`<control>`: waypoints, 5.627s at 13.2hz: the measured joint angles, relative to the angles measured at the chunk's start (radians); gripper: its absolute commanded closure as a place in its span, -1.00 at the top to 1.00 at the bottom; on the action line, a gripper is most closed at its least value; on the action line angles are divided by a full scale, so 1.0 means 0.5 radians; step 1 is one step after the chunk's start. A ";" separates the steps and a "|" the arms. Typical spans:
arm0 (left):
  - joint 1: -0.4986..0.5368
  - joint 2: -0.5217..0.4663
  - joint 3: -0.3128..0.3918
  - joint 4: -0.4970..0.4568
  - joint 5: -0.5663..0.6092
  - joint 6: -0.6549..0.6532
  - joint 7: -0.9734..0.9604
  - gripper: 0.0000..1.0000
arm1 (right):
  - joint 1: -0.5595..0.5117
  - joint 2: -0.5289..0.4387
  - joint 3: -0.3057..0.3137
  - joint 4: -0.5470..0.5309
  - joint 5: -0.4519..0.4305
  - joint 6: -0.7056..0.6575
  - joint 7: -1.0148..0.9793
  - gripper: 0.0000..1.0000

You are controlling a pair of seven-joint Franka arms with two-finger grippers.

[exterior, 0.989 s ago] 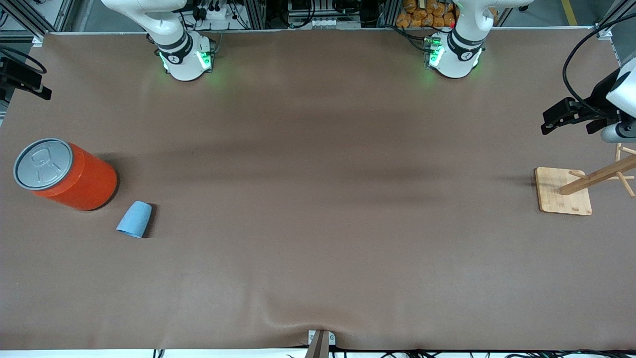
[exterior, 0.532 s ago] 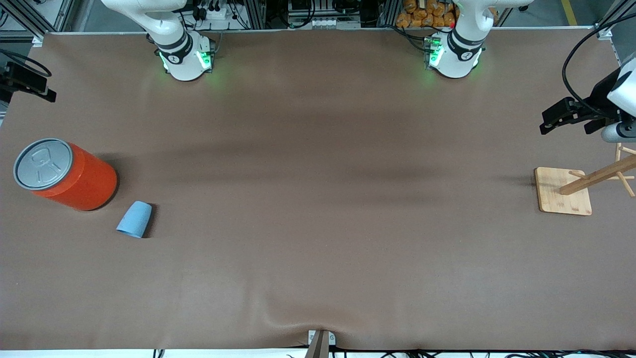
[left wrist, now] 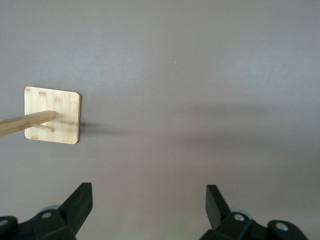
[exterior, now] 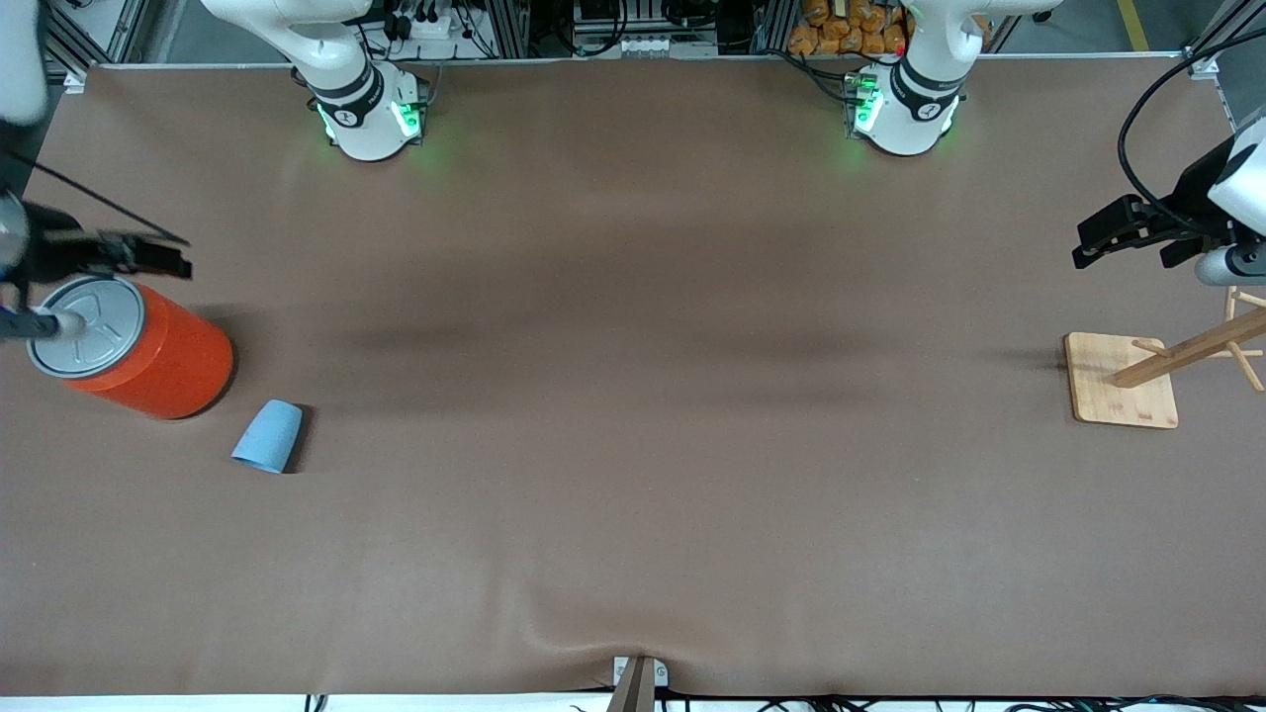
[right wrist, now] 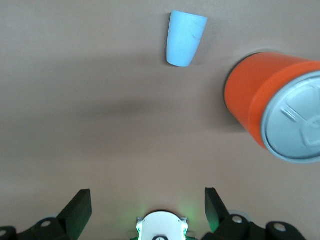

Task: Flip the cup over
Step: 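Reach the right gripper down to the blue cup beside the red can, then close the right gripper on the blue cup and lift it, then carry the cup to the table middle and release it with the right gripper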

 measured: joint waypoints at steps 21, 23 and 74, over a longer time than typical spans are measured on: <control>-0.001 0.007 -0.001 -0.004 0.000 0.000 0.000 1.00 | -0.189 0.727 -0.021 -0.647 0.086 1.973 -0.456 1.00; -0.002 0.007 -0.002 -0.004 0.000 0.000 0.000 1.00 | -0.181 0.731 -0.009 -0.647 0.264 1.972 -0.456 1.00; -0.002 0.080 -0.012 -0.018 0.000 -0.007 0.000 1.00 | 1.361 1.063 0.062 -0.076 0.416 1.949 -2.129 1.00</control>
